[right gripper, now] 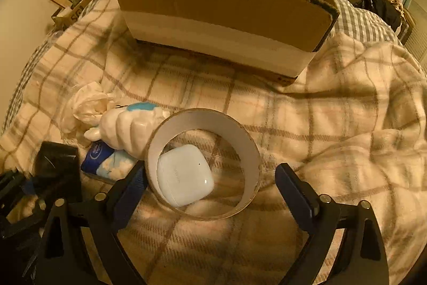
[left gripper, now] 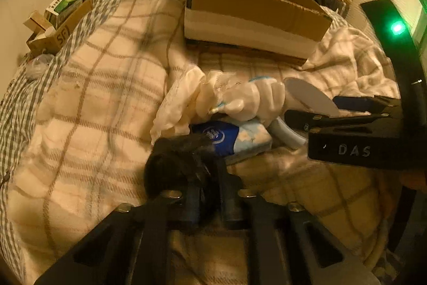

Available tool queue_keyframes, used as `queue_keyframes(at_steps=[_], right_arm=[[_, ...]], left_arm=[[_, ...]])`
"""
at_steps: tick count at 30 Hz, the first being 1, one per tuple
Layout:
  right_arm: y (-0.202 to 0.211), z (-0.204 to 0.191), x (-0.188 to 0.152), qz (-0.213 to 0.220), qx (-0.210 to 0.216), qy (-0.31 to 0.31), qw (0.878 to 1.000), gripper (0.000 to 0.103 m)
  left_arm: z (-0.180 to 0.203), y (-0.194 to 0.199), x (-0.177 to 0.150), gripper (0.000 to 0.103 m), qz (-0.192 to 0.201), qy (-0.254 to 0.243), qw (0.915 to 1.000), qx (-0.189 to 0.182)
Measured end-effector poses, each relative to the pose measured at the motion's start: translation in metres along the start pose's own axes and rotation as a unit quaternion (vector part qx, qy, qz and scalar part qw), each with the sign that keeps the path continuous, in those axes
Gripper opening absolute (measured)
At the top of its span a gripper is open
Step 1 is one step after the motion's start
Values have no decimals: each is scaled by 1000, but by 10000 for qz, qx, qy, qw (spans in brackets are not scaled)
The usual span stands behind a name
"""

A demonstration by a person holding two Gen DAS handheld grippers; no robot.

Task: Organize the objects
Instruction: 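Grasp the black cup with the left tool while the right tool grasps the white tape roll, then carry the cup and tape roll over the box and release both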

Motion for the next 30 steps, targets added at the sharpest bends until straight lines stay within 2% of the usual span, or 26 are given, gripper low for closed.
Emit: queue_keyframes(at_steps=[2, 9, 16, 21, 24, 30], right_arm=[[6, -2, -1, 96, 52, 32, 9999, 81], [19, -6, -4, 223, 19, 128, 9997, 80], [68, -7, 11, 713, -165, 223, 9971, 80], [121, 6, 38, 1253, -213, 108, 9918, 80], [161, 12, 69, 1698, -351, 100, 9848, 80], [221, 26, 129, 2425, -472, 175, 9689, 80]], left_arm=[[-1, 1, 0, 8, -9, -11, 10000, -44], [-3, 17, 6, 8, 105, 79, 9995, -282], [2, 49, 28, 8, 404, 90, 9983, -416], [9, 84, 70, 8, 796, -67, 9962, -359], [17, 108, 109, 8, 1159, -255, 9928, -192], [27, 126, 178, 8, 1529, -370, 9872, -250]])
Point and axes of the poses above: each gripper's, at about its wrist camera, not at the fingertips, and y roughly against the way its jaws point, z to its right, x to its top, the point moved 6 cm from there along -y, roughly the way its jaws point, and after that the axes turned 7 degrees about -z, right-handed, at the moved point
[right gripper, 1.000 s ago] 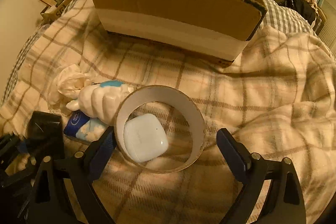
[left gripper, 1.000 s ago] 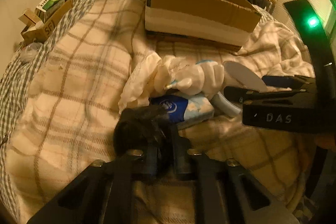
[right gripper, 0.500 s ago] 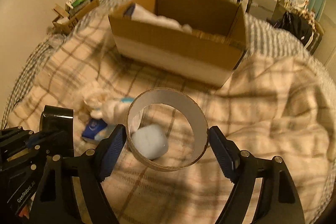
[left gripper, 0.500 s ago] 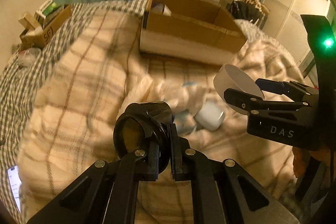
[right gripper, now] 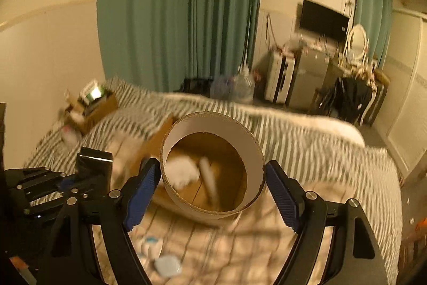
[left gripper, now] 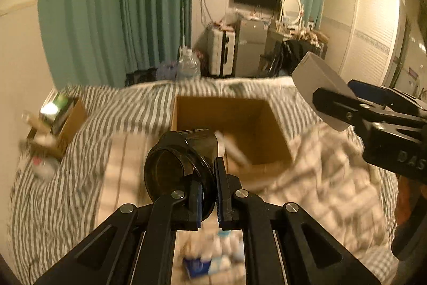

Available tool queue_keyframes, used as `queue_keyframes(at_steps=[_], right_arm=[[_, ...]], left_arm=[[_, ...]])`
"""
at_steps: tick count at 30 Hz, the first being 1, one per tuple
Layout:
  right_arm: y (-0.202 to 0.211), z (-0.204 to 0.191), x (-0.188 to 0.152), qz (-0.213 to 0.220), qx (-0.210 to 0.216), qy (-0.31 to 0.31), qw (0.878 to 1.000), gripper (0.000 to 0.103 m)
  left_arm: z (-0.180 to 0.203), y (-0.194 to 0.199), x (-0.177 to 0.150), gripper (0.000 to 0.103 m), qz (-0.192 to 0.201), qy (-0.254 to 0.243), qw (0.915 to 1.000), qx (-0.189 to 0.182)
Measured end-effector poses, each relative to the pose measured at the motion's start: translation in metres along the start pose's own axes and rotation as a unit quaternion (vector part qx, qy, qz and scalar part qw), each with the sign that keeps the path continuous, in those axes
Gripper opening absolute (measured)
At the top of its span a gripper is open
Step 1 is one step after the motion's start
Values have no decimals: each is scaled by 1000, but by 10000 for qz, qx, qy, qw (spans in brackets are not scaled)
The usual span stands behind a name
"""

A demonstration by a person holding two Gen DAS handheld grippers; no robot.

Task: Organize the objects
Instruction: 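Carry the cup and tape roll over the box and release both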

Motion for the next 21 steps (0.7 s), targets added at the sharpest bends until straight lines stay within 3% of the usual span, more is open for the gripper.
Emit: queue_keyframes(at_steps=[7, 16, 21], right_arm=[[-29, 27, 33, 170, -27, -106, 9998, 80], [-124, 43, 4, -378, 141, -228, 9989, 79], [-135, 48, -2, -214, 305, -246, 9990, 81]], left_arm=[[9, -42, 44, 8, 51, -173, 9998, -13], [20, -113, 38, 7, -295, -295, 9991, -56], [22, -138, 31, 8, -450, -256, 9985, -154]])
Point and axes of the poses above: each gripper's, at about its wrist camera, not at the fingertips, and y roughly against the way its jaws point, z to its right, x to its top, the point moved 6 cm from there along -y, roughly the way its jaws point, and after that the axes turned 7 degrees about -z, right-handed, at the moved point
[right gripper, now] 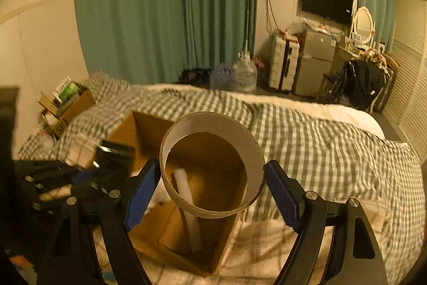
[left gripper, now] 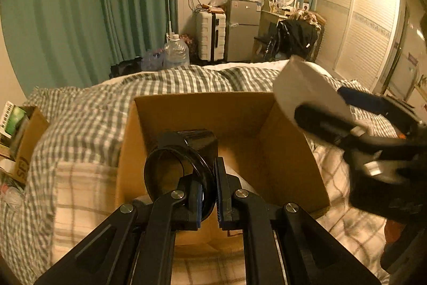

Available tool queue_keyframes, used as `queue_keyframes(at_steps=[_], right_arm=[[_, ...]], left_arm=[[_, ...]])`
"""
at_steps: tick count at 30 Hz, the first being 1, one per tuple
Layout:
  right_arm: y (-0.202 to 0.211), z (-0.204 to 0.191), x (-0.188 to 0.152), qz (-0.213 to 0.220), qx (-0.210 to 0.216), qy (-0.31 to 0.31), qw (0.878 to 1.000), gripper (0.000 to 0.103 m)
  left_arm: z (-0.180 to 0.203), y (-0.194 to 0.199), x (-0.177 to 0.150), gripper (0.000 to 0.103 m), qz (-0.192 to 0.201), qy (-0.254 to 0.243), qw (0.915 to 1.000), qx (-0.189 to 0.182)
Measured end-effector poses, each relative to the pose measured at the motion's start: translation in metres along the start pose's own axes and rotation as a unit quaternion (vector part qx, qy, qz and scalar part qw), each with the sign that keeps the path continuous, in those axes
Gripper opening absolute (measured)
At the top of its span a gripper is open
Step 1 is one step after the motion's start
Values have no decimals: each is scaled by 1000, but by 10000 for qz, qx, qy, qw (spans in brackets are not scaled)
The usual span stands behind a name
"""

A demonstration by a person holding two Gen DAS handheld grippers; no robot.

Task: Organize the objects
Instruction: 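Carry the cup and tape roll over the box and release both, then grasp the blue tissue pack with the left tool while the right tool grasps the white earbud case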

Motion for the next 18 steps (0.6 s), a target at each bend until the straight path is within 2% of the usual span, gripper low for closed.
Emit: queue_keyframes(at_steps=[1, 2, 3, 4, 6, 7, 8, 13, 16, 18], right_arm=[[1, 0, 1, 49, 52, -10, 10000, 85], [3, 0, 1, 44, 86, -7, 10000, 93], [6, 1, 2, 75, 59, -18, 10000, 94], [9, 1, 3, 127, 12, -32, 9999, 94], [21, 0, 6, 173, -48, -67, 9998, 94], [28, 0, 6, 191, -62, -95, 9998, 94], [36, 0, 7, 213, -88, -123, 9997, 94], [86, 0, 13, 321, -210, -203, 9991, 94], [127, -8, 9, 413, -335, -93, 9985, 94], [149, -11, 5, 462, -430, -61, 9980, 94]], left_arm=[[0, -1, -1, 9, -7, 12, 10000, -54], [1, 0, -1, 11, -1, 52, 9999, -102], [0, 1, -1, 14, 2, 78, 9999, -120], [0, 5, -1, 21, 12, 79, 9999, -129], [2, 15, -1, 45, 48, 78, 9999, -131], [2, 21, 0, 66, 108, 78, 9999, -93], [2, 31, 0, 77, 215, 89, 9997, -8], [-2, 78, -1, 85, 389, 189, 9991, 43], [-9, 112, -9, 92, 544, 234, 9982, 101], [-14, 135, -19, 93, 638, 269, 9974, 200]])
Point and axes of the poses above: each gripper's, at about its wrist camera, not at the fingertips, and y roughly against the way its jaws point, z to its right, x to its top, the point moved 6 cm from there along -y, roughly the way its jaws point, and after that the axes turned 7 degrees about -z, right-handed, at the moved point
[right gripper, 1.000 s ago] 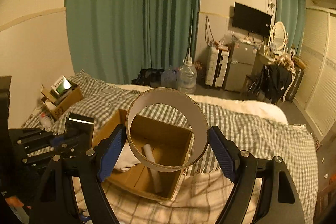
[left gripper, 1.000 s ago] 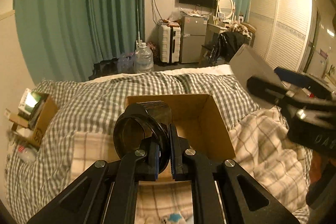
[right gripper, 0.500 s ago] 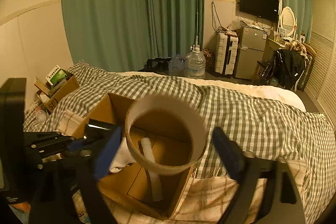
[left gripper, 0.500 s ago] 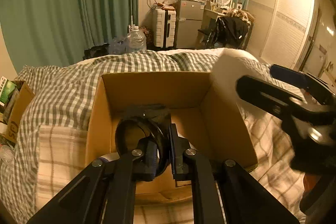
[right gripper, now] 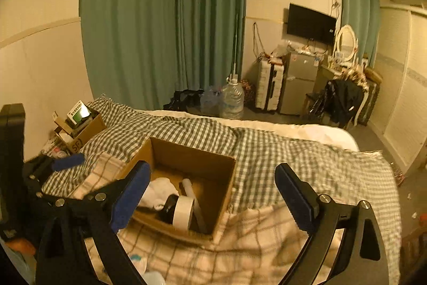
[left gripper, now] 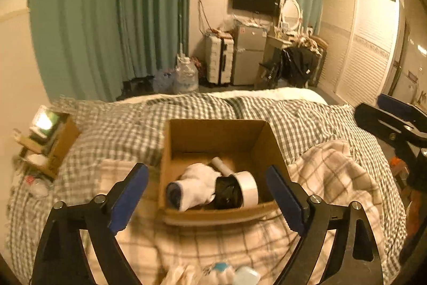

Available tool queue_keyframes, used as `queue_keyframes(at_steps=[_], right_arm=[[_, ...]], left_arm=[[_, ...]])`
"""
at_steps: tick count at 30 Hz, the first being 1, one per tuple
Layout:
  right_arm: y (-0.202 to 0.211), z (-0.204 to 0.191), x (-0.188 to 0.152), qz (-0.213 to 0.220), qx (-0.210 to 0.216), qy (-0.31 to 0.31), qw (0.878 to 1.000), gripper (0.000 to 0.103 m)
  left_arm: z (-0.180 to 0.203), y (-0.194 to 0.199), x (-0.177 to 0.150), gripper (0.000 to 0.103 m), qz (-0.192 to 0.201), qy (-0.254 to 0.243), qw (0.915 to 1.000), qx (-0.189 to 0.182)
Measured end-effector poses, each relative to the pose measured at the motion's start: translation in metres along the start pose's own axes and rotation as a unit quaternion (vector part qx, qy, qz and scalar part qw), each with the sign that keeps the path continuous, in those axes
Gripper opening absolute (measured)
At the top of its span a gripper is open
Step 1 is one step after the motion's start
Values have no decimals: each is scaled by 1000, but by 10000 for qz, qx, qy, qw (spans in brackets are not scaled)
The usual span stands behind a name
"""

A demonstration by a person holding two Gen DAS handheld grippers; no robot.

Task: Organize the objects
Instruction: 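Grasp the blue tissue pack with the left tool while the right tool grasps the white earbud case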

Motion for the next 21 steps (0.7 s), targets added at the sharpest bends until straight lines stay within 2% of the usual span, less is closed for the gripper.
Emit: queue_keyframes(at_steps=[3, 5, 9, 13, 18, 21], right_arm=[[28, -5, -10, 24, 12, -66, 10000, 94], [39, -10, -19, -2, 60, -112, 9999, 94], [47, -26, -50, -189, 72, -38, 9998, 94], [21, -42, -93, -715, 237, -75, 9971, 94], [-24, -59, -150, -1196, 146, 154, 9926, 94], [-52, -66, -177, -1487, 37, 462, 9878, 94]], left_arm=[[-11, 28, -17, 93, 43, 36, 10000, 39], [-16, 41, -31, 98, 60, 61, 9999, 62], [-29, 48, -61, 100, 32, 102, 9998, 173], [-42, 39, -95, 100, -81, 252, 9993, 246], [-57, 9, -137, 100, -190, 773, 9963, 314], [-65, -15, -159, 100, -477, 835, 9945, 416]])
Point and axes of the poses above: each gripper's, at about its wrist camera, not at the fingertips, and y roughly against the way its jaws point, z to its right, x to its top, the point moved 6 cm from there along -y, roughly the way its jaws point, and after that the axes turned 7 degrees about -z, right-handed, at the moved point
